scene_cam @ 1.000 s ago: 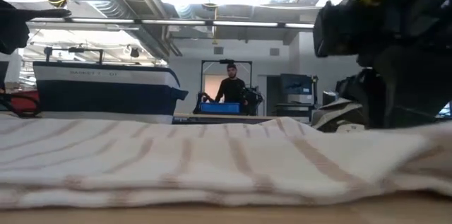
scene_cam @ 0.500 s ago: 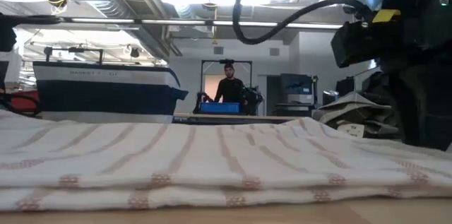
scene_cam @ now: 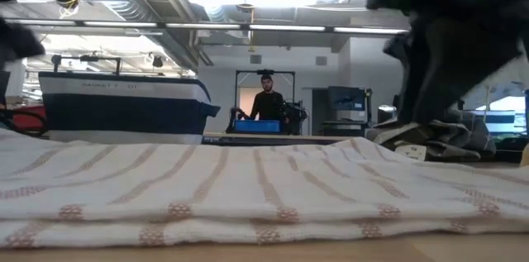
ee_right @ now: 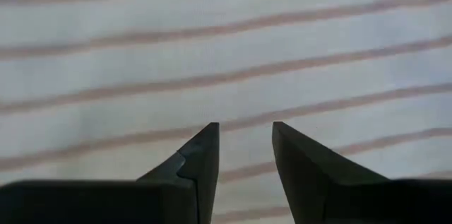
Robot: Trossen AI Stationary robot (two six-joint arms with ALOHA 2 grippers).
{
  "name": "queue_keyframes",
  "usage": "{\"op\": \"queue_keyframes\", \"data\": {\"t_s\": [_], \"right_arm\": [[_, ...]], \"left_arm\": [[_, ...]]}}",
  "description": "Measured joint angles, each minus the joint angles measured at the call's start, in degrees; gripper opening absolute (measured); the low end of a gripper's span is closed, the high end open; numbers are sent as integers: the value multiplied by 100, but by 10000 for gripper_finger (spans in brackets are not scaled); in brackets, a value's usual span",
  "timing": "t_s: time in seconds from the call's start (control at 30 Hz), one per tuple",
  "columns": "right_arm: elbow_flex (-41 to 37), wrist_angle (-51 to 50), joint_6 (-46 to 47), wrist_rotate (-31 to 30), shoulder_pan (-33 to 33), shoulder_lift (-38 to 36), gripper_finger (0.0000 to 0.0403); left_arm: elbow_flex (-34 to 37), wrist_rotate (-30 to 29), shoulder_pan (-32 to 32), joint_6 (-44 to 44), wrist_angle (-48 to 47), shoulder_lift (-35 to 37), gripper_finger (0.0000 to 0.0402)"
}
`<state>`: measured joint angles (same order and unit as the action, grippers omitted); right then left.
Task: Fold towel
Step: Fold the white towel
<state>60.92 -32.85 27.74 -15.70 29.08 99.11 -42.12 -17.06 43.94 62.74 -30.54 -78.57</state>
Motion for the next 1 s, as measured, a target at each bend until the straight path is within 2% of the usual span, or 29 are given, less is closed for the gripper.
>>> {"op": "queue_keyframes", "data": {"t_s": [0.1,0.23,0.4,0.57,0.73,0.83,0.93,1.0], "right_arm": [[-376,288,32,259,-22,29,136],[-759,325,222,592,-22,28,136],[-843,373,438,838,-23,7,136],[-653,402,246,881,-24,-8,136],[-280,117,-144,723,-61,-307,136],[-196,87,-471,286,-184,-545,136],[-188,164,-871,-215,-556,-700,136],[-198,192,-1121,-256,-958,-688,136]], "left_arm": [[303,205,-114,40,-59,-151,100],[605,933,-194,191,-68,-281,100],[760,1549,-209,469,-5,-262,100],[513,1707,-290,105,-111,-210,100],[-92,1708,-436,-341,-455,136,100],[-357,1161,-582,-793,-846,316,100],[-425,-161,-815,-1255,-1171,444,100],[-383,-977,-1019,-1379,-1462,404,100]]}}
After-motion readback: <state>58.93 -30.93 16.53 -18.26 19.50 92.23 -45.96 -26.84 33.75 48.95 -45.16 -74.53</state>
